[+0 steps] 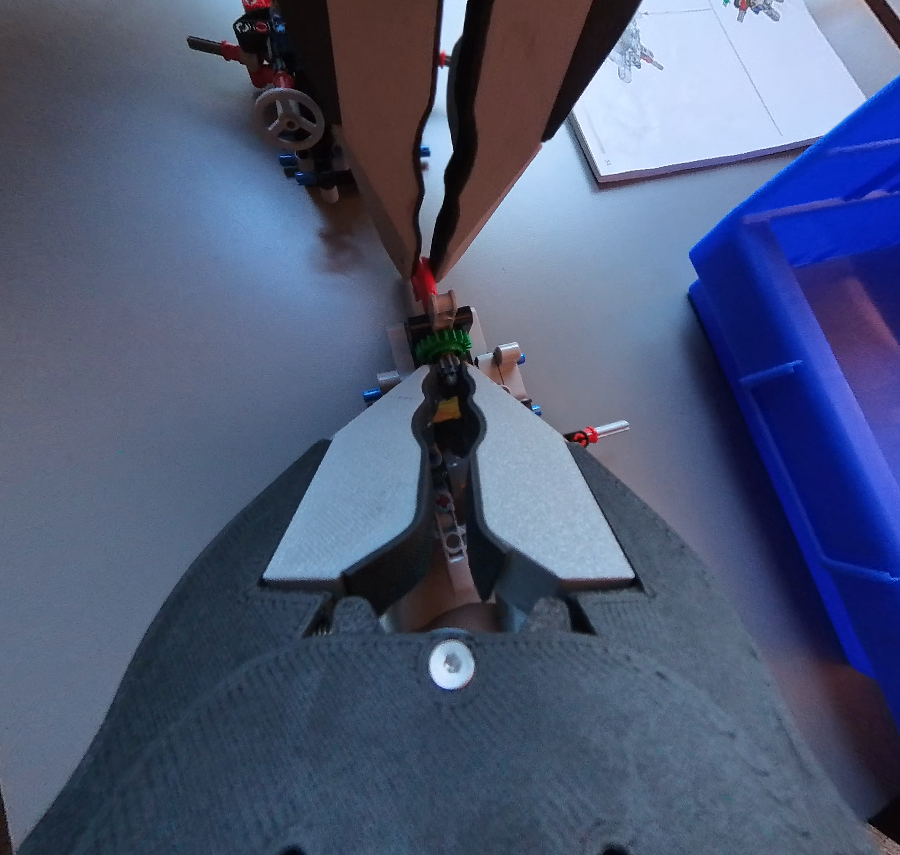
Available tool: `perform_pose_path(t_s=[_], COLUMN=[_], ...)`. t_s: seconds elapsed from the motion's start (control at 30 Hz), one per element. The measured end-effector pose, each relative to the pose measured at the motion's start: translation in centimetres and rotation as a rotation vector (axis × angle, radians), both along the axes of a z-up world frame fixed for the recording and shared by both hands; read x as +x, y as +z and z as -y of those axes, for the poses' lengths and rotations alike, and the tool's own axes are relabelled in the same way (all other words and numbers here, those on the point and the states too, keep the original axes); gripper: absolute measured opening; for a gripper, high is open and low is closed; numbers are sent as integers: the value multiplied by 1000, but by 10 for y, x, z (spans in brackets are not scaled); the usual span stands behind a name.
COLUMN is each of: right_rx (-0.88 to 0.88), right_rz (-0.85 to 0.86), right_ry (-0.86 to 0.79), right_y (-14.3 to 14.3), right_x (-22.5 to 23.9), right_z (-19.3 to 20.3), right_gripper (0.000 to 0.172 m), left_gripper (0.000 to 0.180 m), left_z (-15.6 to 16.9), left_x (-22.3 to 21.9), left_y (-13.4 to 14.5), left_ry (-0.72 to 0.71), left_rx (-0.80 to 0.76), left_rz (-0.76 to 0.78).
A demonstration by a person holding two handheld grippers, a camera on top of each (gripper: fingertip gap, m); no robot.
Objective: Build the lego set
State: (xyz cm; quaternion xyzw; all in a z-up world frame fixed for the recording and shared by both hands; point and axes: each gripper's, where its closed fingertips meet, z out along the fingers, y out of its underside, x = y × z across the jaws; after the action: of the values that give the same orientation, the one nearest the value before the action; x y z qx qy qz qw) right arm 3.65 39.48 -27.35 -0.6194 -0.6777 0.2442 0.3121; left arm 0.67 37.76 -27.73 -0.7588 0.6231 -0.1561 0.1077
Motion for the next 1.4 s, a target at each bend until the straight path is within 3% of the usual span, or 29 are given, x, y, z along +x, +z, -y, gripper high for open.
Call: perform_pose_path(t_s=[0.27,0.4,0.47,0.6,0.8,0.93,1.03,1.13,1.4], right_rx=[3,-88,-86,-78,-90,-110,-93,-89,-104], right_rz=[-5,-56,-95,-164,-329,-300,-277,-270,-335], right_ry=[-16,-42,-14,-13,-92,-105,-91,-81,-82], right_y=[-1,2,10,24,52,44,38,36,47], right_x=[0,-2,-4,3,23,23,18,15,17], right_z=[-2,-4,0,-4,-28,-31,-27,-25,-25], right_gripper=[5,8,25,40,27,27,27,27,28], left_gripper=[3,5,16,23,24,23,7,6,48], left_z=[-2,-8,-5,-3,-4,-2,-1,-1,-10], left_x=[2,0,-1,-4,-2,-3,1,6,-21], left_y=[-2,-1,1,2,8,0,-3,-1,36], left_ry=[23,51,53,48,64,42,32,33,126], left_rx=[-25,-16,-23,-6,18,38,32,27,73], left_rz=[-3,26,23,16,52,4,7,16,52])
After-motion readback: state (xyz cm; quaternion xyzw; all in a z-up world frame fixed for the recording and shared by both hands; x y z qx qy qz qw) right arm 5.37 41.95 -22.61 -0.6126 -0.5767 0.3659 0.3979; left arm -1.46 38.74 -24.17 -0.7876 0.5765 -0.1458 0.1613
